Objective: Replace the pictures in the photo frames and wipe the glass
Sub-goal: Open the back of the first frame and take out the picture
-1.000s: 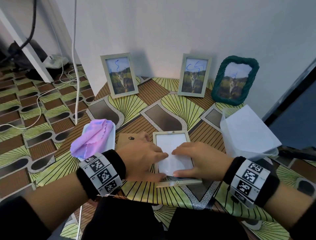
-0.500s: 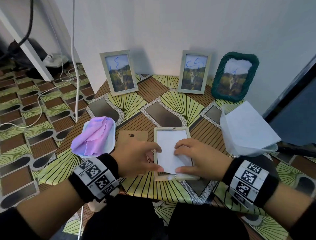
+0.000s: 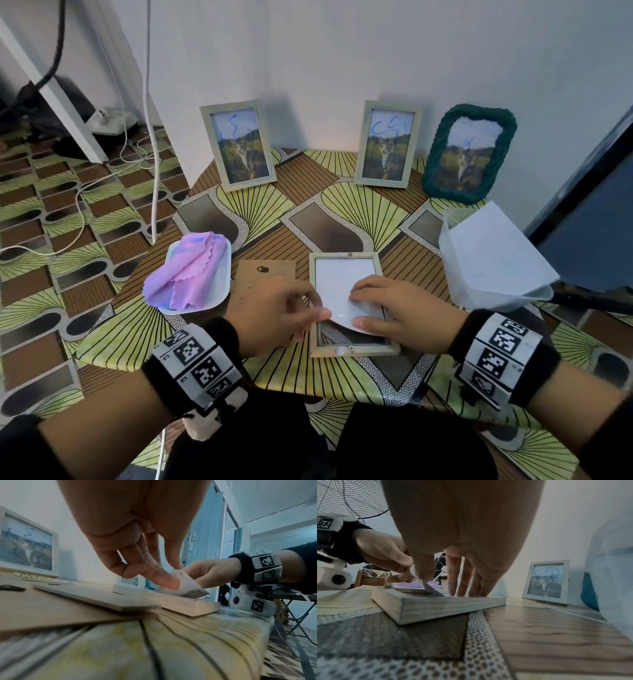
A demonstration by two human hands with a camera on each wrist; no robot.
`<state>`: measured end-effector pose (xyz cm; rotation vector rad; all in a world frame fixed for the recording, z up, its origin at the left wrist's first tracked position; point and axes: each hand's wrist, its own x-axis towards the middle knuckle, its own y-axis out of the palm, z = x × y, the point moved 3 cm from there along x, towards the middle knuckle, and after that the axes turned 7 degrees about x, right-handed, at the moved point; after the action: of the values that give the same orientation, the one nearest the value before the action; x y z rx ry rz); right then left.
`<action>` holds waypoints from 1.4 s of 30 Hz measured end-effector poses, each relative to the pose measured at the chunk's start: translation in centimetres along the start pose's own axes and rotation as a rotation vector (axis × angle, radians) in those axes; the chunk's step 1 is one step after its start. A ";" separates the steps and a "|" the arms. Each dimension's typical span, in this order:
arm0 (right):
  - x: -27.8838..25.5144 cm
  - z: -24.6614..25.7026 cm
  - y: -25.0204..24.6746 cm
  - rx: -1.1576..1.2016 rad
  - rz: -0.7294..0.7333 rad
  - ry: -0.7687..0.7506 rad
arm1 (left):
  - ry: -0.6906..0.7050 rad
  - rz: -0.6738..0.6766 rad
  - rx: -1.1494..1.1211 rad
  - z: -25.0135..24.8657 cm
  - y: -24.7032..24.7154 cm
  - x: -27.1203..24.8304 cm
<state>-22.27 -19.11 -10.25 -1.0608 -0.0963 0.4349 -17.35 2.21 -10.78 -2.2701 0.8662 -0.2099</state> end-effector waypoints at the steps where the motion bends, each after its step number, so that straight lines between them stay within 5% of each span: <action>1: 0.0 0.0 0.0 0.003 0.004 0.001 | 0.006 -0.003 0.002 -0.1 0.0 0.1; 12: -0.4 -0.2 -0.1 -0.039 0.010 0.063 | -0.222 -0.032 -0.243 0.3 0.7 1.1; 19: -0.6 -1.1 0.3 -0.164 0.130 0.229 | -0.222 -0.010 -0.103 0.2 0.7 1.3; 42: -0.2 -1.5 -0.3 -0.028 0.138 0.220 | -0.377 -0.037 -0.439 -0.1 1.3 2.0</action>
<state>-21.87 -20.59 -10.69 -1.1406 0.1672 0.4396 -16.49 0.18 -11.74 -2.6063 0.7185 0.4220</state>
